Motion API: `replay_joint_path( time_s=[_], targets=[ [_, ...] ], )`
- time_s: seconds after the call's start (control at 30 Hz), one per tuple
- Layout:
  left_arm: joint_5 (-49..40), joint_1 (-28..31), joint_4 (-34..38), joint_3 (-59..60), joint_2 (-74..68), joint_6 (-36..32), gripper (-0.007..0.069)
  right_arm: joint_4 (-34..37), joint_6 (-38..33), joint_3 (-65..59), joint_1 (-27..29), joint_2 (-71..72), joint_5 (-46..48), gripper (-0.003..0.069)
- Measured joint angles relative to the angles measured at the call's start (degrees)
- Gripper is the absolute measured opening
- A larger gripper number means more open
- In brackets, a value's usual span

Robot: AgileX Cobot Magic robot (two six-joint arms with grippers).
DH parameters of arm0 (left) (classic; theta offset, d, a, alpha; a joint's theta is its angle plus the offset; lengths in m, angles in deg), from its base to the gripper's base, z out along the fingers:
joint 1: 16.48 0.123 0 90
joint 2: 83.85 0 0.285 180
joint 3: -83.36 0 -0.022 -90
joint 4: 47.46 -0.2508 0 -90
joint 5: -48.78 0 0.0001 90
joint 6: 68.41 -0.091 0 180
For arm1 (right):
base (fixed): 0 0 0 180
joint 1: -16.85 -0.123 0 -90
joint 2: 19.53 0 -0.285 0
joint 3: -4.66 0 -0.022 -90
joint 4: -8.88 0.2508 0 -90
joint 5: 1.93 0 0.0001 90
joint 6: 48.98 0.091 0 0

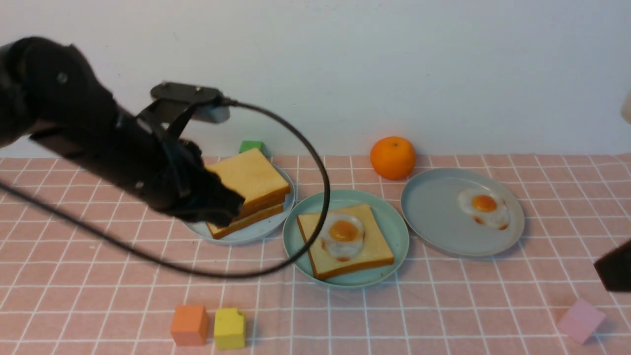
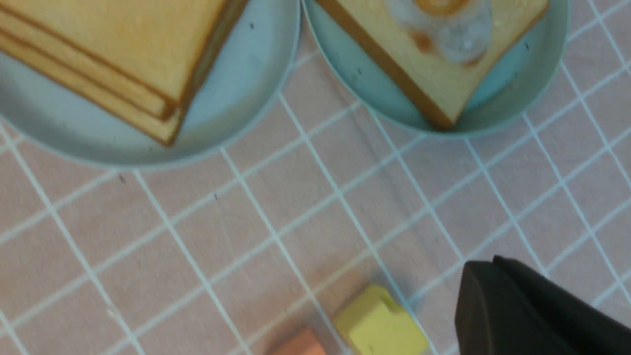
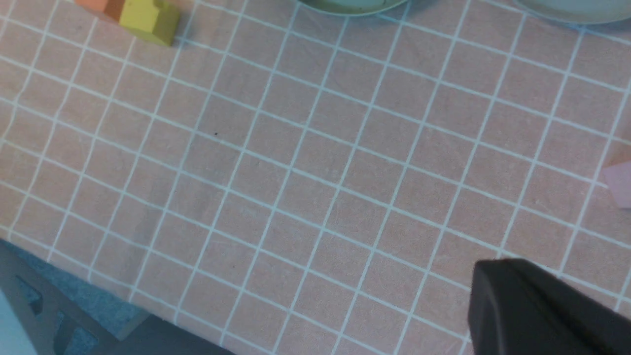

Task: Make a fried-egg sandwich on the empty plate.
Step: Use the left arm to grab a slice of bread

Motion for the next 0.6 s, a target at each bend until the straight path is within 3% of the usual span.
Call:
replay_joint_path(
  time_s=[0.23,0.4,0.47,0.6],
  targets=[
    [0.1,0.2,-3.9,-11.1,-10.7,-2.2,0.002,2.2,-2.6,-1.0,0.0,1.7,-0.1,0.0004],
    [3.0,0.2,-8.9,-14.5,-16.3,-2.5,0.0143,2.4,-3.4,-1.0,0.0,1.9,-0.1,0.0008],
    [6.1,0.2,-10.1,-14.7,-18.5,-3.9,0.0263,2.4,-4.8,-1.0,0.0,1.9,-0.1,0.001],
    [8.0,0.2,-10.4,-14.9,-20.2,-7.1,0.0372,2.6,-5.8,-1.0,0.0,1.9,-0.1,0.001]
  ],
)
